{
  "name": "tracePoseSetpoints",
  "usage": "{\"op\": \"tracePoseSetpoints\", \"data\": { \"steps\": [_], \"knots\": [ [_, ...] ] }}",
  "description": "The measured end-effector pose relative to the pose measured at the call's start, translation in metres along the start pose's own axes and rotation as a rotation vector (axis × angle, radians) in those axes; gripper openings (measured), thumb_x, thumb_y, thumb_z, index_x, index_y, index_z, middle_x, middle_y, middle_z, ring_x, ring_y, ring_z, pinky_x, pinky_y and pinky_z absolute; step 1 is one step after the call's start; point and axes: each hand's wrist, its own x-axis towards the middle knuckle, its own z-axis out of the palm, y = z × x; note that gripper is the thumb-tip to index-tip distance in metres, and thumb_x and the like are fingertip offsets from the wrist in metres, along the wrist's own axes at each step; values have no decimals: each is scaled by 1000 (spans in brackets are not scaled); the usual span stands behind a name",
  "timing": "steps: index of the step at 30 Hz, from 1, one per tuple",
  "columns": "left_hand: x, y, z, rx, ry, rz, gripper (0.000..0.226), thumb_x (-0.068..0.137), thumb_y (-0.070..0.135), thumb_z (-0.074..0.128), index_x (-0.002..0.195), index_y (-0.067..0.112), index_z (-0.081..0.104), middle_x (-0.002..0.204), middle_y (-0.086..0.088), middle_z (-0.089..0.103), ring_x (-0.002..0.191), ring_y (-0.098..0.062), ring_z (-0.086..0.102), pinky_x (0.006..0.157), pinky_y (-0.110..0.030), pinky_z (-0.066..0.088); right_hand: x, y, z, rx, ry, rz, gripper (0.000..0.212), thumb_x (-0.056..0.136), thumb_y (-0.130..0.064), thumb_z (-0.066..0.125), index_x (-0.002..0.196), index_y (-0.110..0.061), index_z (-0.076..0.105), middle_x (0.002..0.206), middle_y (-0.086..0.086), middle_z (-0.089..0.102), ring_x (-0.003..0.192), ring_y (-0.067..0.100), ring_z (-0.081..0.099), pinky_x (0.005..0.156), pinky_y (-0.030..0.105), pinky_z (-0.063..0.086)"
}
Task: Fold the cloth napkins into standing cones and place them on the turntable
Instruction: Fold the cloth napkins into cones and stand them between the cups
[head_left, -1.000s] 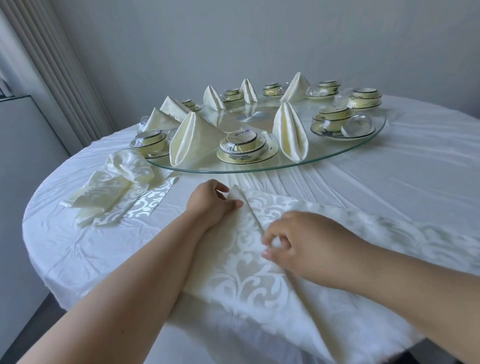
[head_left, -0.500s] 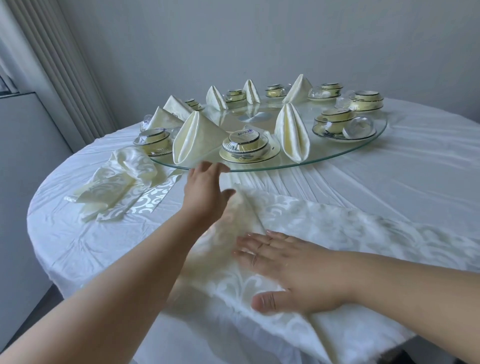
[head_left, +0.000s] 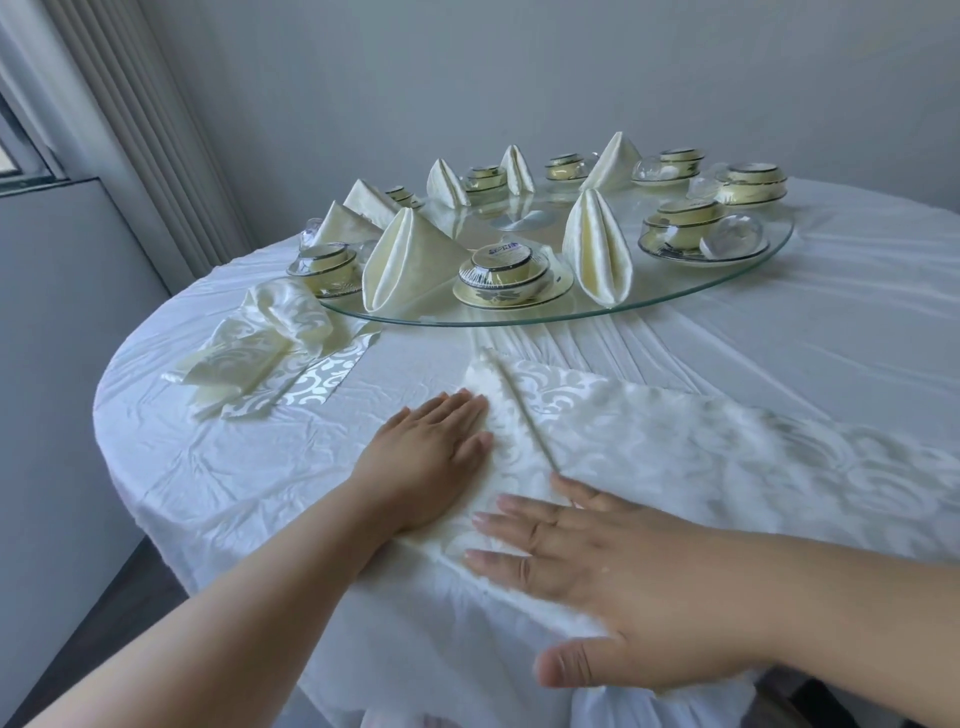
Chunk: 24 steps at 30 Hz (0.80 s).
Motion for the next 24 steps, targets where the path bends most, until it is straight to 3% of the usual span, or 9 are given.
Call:
{"op": "tracePoseSetpoints", "data": {
  "steps": [3,6,8,10,13,16,18,21,24],
  "knots": [
    [-1,-1,0,-17,-14,-2,88,72,75,-1,151,38,12,159,17,10,146,-4,6,119,-31,8,-19,0,-5,161,-18,7,73,82,-71,13,149,-45,5,157,-24,-8,139,-11,-19,115,24,-16],
    [0,0,-3,-15,-63,-1,97,66,82,-2,151,37,10,160,16,8,147,-4,3,120,-34,5,-36,15,-19,491,150,218,66,82,-66,26,141,-40,39,145,-28,34,130,-17,25,110,9,17],
    [0,5,-12,68,-87,-11,95,70,83,1,151,36,10,160,12,4,147,-9,-3,120,-41,1,-43,41,-22,511,363,418,45,89,-55,44,128,-35,54,126,-19,53,110,-7,48,96,13,36],
    [-3,21,-21,188,20,19,101,65,81,-9,151,34,16,161,9,4,148,-15,-4,118,-45,1,-49,76,-23,405,484,617,38,87,-49,57,118,-27,59,107,-12,56,98,3,54,85,21,42],
    [-8,58,-26,123,131,166,104,65,78,-12,150,29,24,160,6,15,147,-16,9,116,-37,11,-60,120,-26,305,390,874,46,82,-55,63,116,-23,56,101,-9,55,93,11,54,78,27,42],
    [-9,86,-14,72,-12,223,91,79,77,1,153,25,7,161,4,3,148,-13,-2,120,-36,3,-67,139,-28,247,228,986,55,80,-58,64,116,-17,55,110,-2,57,99,18,55,84,31,44],
    [-9,90,-5,59,-105,183,81,88,72,10,154,26,-1,161,4,-4,147,-11,-8,120,-37,-2,-70,145,-30,277,123,1001,57,80,-58,64,108,-8,59,104,6,64,90,21,58,76,32,45],
    [-9,87,2,46,-97,163,96,72,81,-4,153,31,-2,161,7,-5,147,-8,-8,120,-36,-1,-81,148,-38,369,-35,1012,50,81,-58,63,81,-9,57,74,4,57,65,20,48,56,27,36],
    [-8,87,2,43,-84,161,105,60,81,-11,153,32,-1,161,8,-4,147,-8,-6,120,-35,-1,-96,152,-46,506,-63,1026,42,79,-50,71,68,-12,56,64,0,55,58,18,50,53,23,39]
  ]
}}
